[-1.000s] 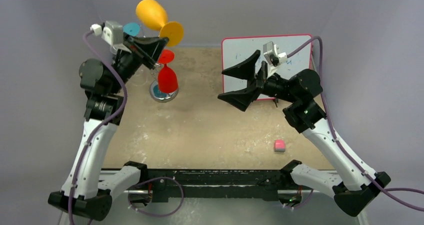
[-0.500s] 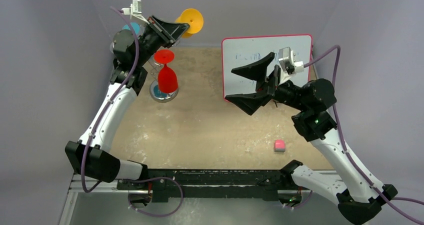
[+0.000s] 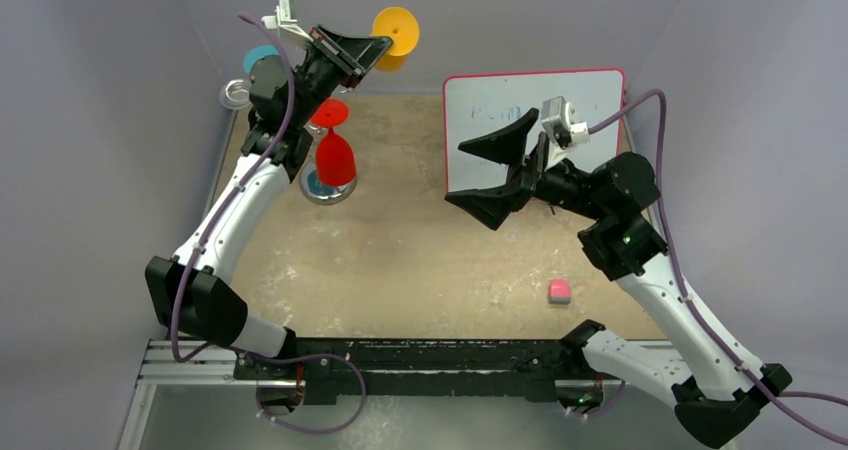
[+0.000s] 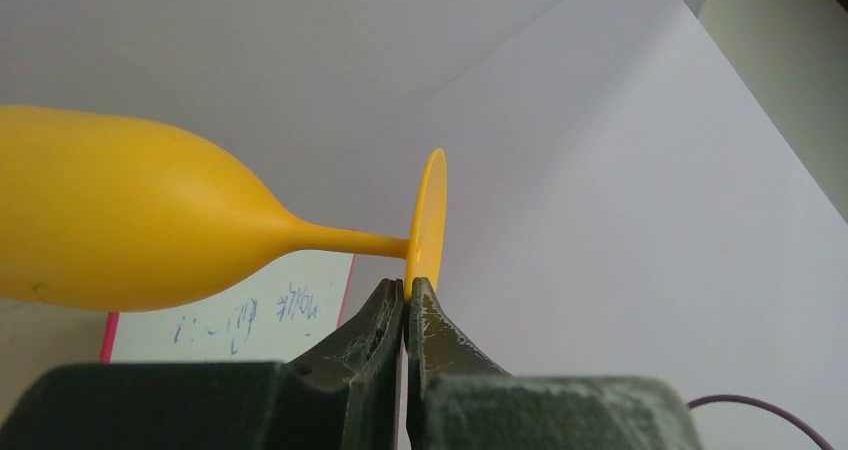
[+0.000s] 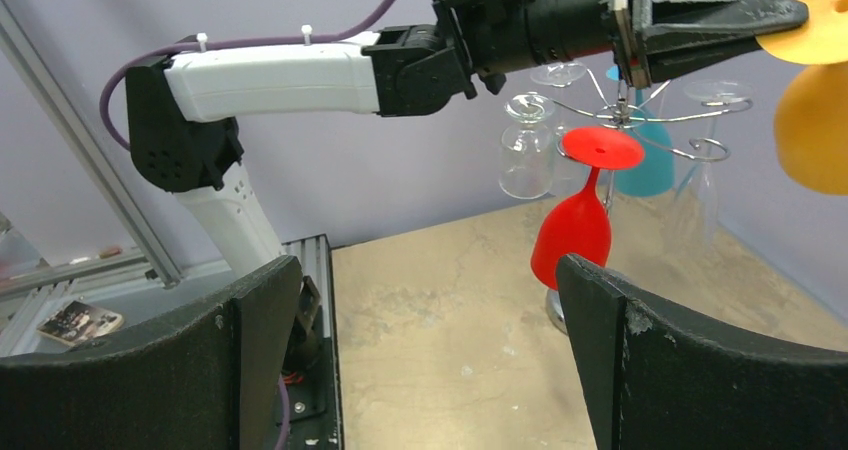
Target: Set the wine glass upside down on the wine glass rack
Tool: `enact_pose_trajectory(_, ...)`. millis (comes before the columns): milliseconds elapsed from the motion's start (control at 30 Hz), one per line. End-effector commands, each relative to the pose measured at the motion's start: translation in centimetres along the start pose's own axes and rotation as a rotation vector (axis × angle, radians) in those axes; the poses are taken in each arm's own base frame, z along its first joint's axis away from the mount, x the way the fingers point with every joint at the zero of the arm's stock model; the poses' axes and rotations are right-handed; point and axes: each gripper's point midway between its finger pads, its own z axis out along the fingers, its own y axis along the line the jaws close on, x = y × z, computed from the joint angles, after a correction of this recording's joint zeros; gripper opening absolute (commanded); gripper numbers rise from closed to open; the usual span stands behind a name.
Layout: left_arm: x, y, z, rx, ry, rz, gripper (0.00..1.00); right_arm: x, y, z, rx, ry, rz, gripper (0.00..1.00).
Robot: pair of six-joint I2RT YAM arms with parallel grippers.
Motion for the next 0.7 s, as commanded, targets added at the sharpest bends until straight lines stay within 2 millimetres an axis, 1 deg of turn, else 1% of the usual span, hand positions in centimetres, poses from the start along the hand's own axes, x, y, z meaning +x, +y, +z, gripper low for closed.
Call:
enact_pose_trajectory(0, -1.8, -1.3, 1.3, 0.047, -0.075, -0.049, 0.00, -2.4, 1.2, -0.5, -0.013, -0.053, -0.066, 1.00)
enact_pose_trajectory(133, -2.2, 0.4, 2.0, 0.000, -0.112, -0.068, 0.00, -3.0, 1.4, -0.8, -0.004, -0.072, -0.076, 1.00)
enact_pose_trajectory(300, -2.4, 2.8, 2.2, -0.084, -0.148, -0.080, 0.00, -3.4, 1.6, -1.0, -0.004, -0.082, -0.084, 1.00)
enact_pose_trajectory(433, -2.6, 4.9, 1.8, -0.190, -0.182, -0.096, 0.00, -3.5, 1.7, -1.0, -0.008, -0.083, -0.082, 1.00)
enact_pose_trajectory(667, -3.2, 6.8, 0.9, -0.267, -0.254, -0.117, 0.00, -3.7, 1.9, -1.2, -0.004, -0.087, -0.087, 1.00)
